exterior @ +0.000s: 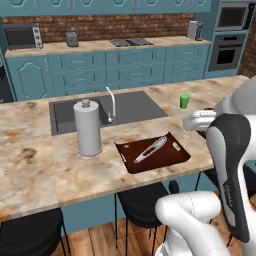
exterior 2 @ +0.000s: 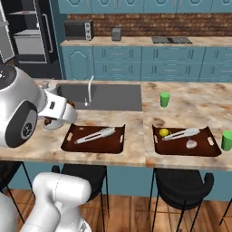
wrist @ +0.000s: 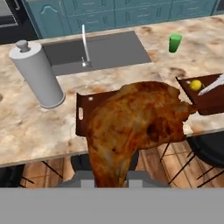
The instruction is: Gather the lemon and garlic from the fridge and place them on a tray on the dining counter. Then gather the chicken drumstick and steak from the fridge and place them on the other tray.
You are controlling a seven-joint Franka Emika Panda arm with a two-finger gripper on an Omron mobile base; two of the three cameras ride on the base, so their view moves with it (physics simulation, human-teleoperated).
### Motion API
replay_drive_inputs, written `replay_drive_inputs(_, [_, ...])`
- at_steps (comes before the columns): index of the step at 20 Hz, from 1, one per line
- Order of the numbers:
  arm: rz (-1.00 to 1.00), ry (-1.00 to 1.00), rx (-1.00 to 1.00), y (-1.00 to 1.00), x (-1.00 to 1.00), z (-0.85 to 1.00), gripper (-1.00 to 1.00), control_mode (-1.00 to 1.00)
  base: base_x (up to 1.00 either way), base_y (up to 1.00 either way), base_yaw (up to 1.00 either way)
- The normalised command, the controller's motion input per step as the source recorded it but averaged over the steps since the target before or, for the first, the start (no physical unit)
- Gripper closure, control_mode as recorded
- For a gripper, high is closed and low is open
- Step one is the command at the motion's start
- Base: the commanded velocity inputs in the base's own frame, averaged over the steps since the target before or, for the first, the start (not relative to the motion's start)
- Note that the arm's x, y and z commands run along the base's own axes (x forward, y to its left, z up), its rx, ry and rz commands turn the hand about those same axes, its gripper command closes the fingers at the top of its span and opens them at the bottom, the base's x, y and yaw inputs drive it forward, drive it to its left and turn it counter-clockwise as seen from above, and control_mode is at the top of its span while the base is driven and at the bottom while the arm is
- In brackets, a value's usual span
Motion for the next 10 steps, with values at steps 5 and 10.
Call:
replay_drive_inputs(5, [0.0, 0.25, 0.0, 0.0, 0.99, -0.49, 1.0, -1.0, 0.0, 0.0, 0.0])
replay_drive_inputs(10, [0.01, 0.16, 0.0, 0.0, 0.91, -0.68, 1.0, -1.0, 0.0, 0.0, 0.0])
